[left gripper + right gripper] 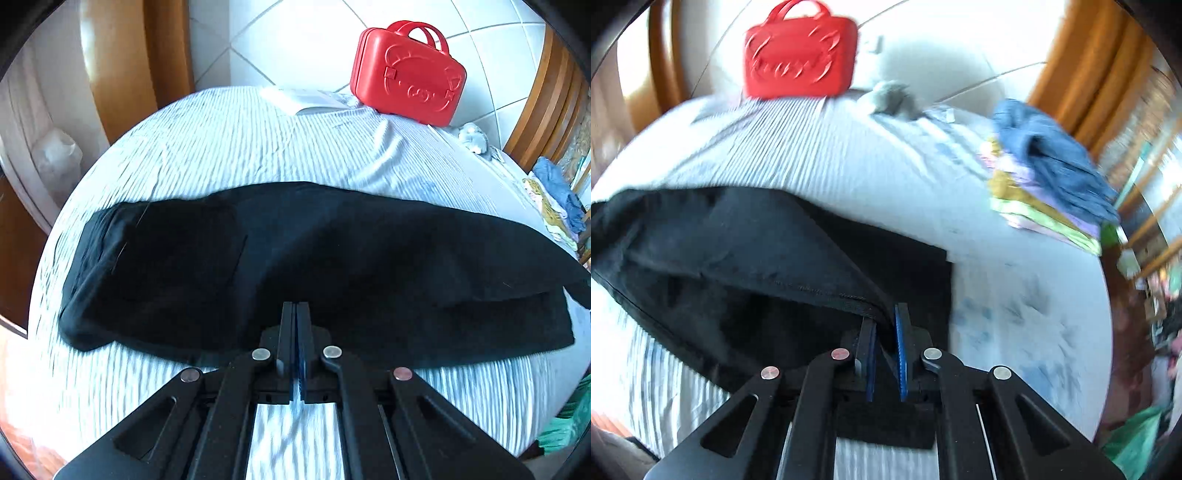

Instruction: Fold clothes

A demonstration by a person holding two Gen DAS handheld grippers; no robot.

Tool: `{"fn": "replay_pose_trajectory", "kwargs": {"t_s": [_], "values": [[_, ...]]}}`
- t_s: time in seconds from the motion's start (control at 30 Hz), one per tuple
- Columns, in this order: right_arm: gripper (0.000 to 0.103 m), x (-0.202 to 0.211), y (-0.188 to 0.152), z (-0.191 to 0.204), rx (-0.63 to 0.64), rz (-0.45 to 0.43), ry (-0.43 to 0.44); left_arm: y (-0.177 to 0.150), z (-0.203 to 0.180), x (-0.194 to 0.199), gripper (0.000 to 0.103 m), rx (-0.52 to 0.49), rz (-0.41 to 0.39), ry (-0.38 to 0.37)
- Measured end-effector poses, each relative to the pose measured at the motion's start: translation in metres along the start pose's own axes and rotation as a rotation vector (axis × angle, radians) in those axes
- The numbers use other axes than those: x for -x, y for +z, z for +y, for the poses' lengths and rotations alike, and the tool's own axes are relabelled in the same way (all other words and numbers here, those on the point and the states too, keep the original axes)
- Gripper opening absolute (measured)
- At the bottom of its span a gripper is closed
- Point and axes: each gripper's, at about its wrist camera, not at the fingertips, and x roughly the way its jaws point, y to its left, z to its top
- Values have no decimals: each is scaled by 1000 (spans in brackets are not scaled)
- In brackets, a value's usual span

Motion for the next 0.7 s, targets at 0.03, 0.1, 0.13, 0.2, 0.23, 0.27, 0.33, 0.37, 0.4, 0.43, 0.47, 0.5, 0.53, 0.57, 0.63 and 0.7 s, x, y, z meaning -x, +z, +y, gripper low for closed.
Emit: {"fn": "replay_pose_trajectory", "kwargs": {"t_s": [0.03, 0.1, 0.13, 0.2, 0.23, 0.27, 0.33, 0.37, 0.4, 0.43, 0.47, 0.5, 0.53, 0.57, 0.63, 0.7], "values": [[8, 5, -6, -8, -18, 4, -6, -6, 6, 3, 0, 11, 8, 4], [14, -11, -28, -14, -26, 80, -21, -16, 17, 4, 3, 30, 25, 21], [24, -24, -39, -14, -17, 126, -37, -18, 22, 2, 8, 38, 33, 33], [37, -48, -59, -15, -8, 224, -65, -20, 27, -3, 14, 55, 57, 44], [38, -53, -67, -19, -33, 252, -60, -20, 28, -5, 15, 59, 61, 59], [38, -51, -71, -23, -63, 257, -46, -19, 29, -4, 15, 62, 58, 67], [47, -35, -77, -42, -161, 233, -3, -17, 30, 0, 15, 71, 43, 73], [51, -24, -79, -53, -216, 214, 16, -16, 31, 4, 17, 77, 34, 77], [58, -14, -80, -64, -271, 194, 35, -15, 30, 8, 18, 79, 24, 86], [59, -2, -80, -78, -331, 162, 56, -14, 28, 11, 22, 80, 14, 99], [59, 3, -78, -87, -368, 140, 66, -10, 30, 10, 25, 84, 2, 110], [59, 8, -75, -97, -401, 120, 74, -6, 34, 8, 25, 94, -8, 116], [59, 8, -69, -104, -430, 101, 90, 0, 41, 4, 25, 111, -12, 115], [59, 3, -62, -107, -439, 95, 99, 7, 48, -5, 25, 134, -7, 112], [59, -11, -46, -110, -453, 95, 121, 12, 59, -21, 26, 169, 20, 121], [59, -32, -31, -108, -466, 112, 146, 13, 66, -35, 26, 198, 50, 131]]}}
